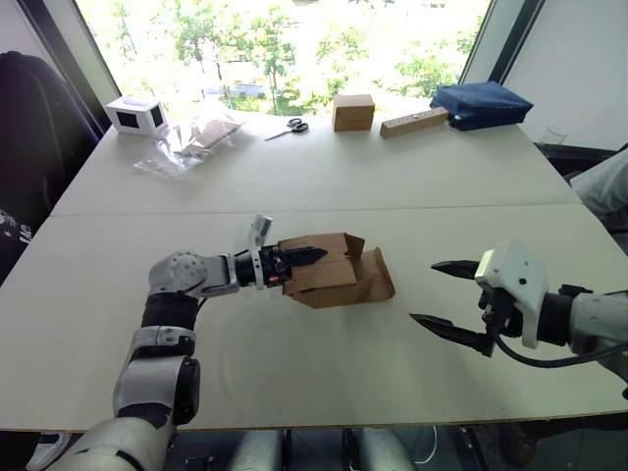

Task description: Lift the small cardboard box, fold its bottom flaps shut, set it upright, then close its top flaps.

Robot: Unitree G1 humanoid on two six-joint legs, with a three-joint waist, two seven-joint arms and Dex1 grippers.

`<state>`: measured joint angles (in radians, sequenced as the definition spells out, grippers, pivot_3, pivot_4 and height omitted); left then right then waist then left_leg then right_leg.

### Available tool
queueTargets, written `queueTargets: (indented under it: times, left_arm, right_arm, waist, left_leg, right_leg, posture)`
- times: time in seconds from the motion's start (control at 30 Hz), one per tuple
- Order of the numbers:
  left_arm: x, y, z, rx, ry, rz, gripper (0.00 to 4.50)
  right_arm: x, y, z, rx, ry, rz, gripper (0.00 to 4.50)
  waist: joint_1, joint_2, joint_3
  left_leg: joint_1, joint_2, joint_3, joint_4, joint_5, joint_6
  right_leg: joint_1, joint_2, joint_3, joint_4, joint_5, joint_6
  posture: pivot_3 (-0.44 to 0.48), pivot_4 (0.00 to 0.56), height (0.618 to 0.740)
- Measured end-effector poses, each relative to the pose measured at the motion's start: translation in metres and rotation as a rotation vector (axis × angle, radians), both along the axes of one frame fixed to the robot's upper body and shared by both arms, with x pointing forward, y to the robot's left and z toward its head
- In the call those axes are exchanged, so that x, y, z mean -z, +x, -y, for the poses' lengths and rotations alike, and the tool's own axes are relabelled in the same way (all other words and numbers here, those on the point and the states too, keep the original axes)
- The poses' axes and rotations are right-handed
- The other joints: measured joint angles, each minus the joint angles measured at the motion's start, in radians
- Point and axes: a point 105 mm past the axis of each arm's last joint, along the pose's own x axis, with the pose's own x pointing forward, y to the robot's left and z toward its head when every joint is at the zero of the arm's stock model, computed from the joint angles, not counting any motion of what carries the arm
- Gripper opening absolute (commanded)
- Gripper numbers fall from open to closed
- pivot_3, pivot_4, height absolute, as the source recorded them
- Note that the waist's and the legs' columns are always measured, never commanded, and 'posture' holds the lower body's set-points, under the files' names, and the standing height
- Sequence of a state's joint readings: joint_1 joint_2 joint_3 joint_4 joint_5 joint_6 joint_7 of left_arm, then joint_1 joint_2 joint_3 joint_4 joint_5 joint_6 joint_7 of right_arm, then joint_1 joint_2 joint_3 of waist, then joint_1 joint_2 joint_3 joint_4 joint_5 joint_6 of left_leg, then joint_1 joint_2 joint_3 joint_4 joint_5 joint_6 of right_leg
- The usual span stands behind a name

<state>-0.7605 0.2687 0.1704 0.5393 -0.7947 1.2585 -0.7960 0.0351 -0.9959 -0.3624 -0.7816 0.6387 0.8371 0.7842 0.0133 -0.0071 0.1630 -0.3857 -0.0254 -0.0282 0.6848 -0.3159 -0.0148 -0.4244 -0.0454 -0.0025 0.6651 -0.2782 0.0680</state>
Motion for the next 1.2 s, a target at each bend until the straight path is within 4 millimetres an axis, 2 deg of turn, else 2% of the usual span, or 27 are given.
queueTargets:
  times: [0.07,0.1,0.33,0.4,0.47,0.5,0.57,0.6,0.7,0.73,0.87,0.9,1.1,1.2]
  left_arm:
    - [-0.001,0.000,0.001,0.005,-0.007,0.001,0.35]
    - [-0.001,-0.001,0.002,0.008,-0.011,0.004,0.10]
    - [-0.007,-0.003,0.001,0.025,-0.021,0.018,0.02]
    - [-0.015,-0.003,-0.005,0.025,-0.020,0.063,0.02]
    - [-0.032,-0.002,-0.014,0.028,-0.008,0.183,0.02]
    - [-0.041,-0.003,-0.018,0.037,0.007,0.261,0.00]
    - [-0.059,-0.003,-0.023,0.051,0.029,0.401,0.00]
    - [-0.071,-0.003,-0.023,0.065,0.047,0.494,0.00]
    - [-0.104,-0.002,-0.024,0.110,0.116,0.751,0.00]
    - [-0.114,-0.002,-0.023,0.123,0.134,0.813,0.00]
    - [-0.157,-0.006,-0.017,0.178,0.155,1.050,0.00]
    - [-0.164,-0.008,-0.016,0.193,0.156,1.094,0.00]
    - [-0.173,-0.012,-0.011,0.247,0.167,1.177,0.00]
    - [-0.182,-0.015,-0.008,0.263,0.160,1.213,0.00]
  right_arm:
    - [0.001,0.000,0.000,0.002,0.000,-0.002,4.50]
    - [0.001,0.000,0.000,0.002,0.000,-0.003,4.50]
    - [-0.002,0.000,0.000,0.011,0.067,-0.011,4.50]
    - [-0.008,0.004,0.002,0.037,0.159,-0.012,4.50]
    - [-0.019,0.011,0.009,0.086,0.283,0.004,4.50]
    - [-0.027,0.016,0.014,0.111,0.351,0.018,4.08]
    - [-0.041,0.024,0.021,0.148,0.455,0.059,3.84]
    - [-0.050,0.029,0.025,0.174,0.512,0.091,3.39]
    - [-0.077,0.047,0.031,0.217,0.656,0.182,2.39]
    - [-0.086,0.051,0.031,0.223,0.698,0.210,1.87]
    - [-0.119,0.062,0.013,0.165,0.825,0.285,0.30]
    - [-0.124,0.063,0.006,0.140,0.838,0.292,0.13]
    - [-0.133,0.068,-0.032,0.047,0.814,0.272,0.13]
    - [-0.133,0.071,-0.043,0.029,0.772,0.283,0.13]
  waist:
    - [0.000,0.000,0.000]
    - [0.000,0.000,0.000]
    - [0.000,0.000,0.000]
    - [-0.002,0.000,0.000]
    - [-0.003,0.000,0.000]
    - [-0.003,0.000,0.000]
    - [-0.001,0.000,0.000]
    - [0.000,0.000,0.000]
    - [0.000,0.000,0.000]
    - [-0.001,0.000,0.000]
    - [-0.004,0.000,0.000]
    - [-0.005,0.000,0.000]
    - [-0.009,0.000,0.000]
    - [-0.007,0.000,0.000]
  left_leg:
    - [0.000,0.000,0.000,0.000,0.000,0.000]
    - [0.000,0.000,0.000,0.000,0.000,0.000]
    - [0.000,0.000,0.000,0.000,0.000,0.000]
    - [0.000,0.000,0.000,0.000,0.000,-0.001]
    - [0.000,0.001,0.000,0.000,0.002,-0.003]
    - [0.000,0.000,0.000,0.000,0.003,-0.006]
    - [0.000,0.000,0.000,0.000,0.003,-0.006]
    - [0.000,0.000,0.000,0.000,0.003,-0.006]
    - [0.000,0.000,0.000,0.000,0.003,-0.006]
    - [-0.001,0.000,0.000,0.000,0.003,-0.006]
    - [-0.002,0.000,0.000,-0.001,0.003,-0.006]
    - [-0.002,0.000,0.000,-0.001,0.003,-0.006]
    - [-0.003,0.000,0.001,0.000,0.000,0.001]
    - [-0.003,0.000,0.000,0.000,-0.001,0.002]
  right_leg:
    - [0.000,0.000,0.000,0.000,0.000,0.000]
    - [0.000,0.000,0.000,0.000,0.000,0.000]
    - [0.000,0.000,0.000,0.000,0.000,0.000]
    - [0.000,0.000,0.000,0.000,0.000,0.000]
    - [0.000,0.000,0.000,0.000,0.000,0.000]
    - [0.000,0.000,0.000,0.000,0.000,0.000]
    - [0.000,0.000,0.000,0.000,0.000,0.000]
    - [0.000,0.000,0.000,0.000,0.000,0.000]
    - [0.000,-0.001,0.000,0.000,0.000,0.000]
    - [-0.001,0.000,0.000,-0.001,0.000,0.000]
    - [-0.003,0.000,0.000,0.000,0.000,0.000]
    - [-0.003,0.000,0.000,0.000,0.000,0.000]
    - [-0.003,0.000,0.000,0.000,0.000,0.000]
    - [-0.003,0.000,0.000,0.000,0.000,0.000]
  posture:
    - [0.000,0.150,0.740]
    - [0.000,0.150,0.740]
    - [0.000,0.150,0.740]
    - [0.000,0.150,0.740]
    - [0.000,0.150,0.740]
    - [0.000,0.150,0.740]
    - [0.000,0.150,0.740]
    - [0.000,0.150,0.740]
    - [0.000,0.150,0.740]
    - [0.000,0.150,0.740]
    - [0.000,0.150,0.740]
    - [0.000,0.150,0.740]
    - [0.000,0.150,0.740]
    - [0.000,0.150,0.740]
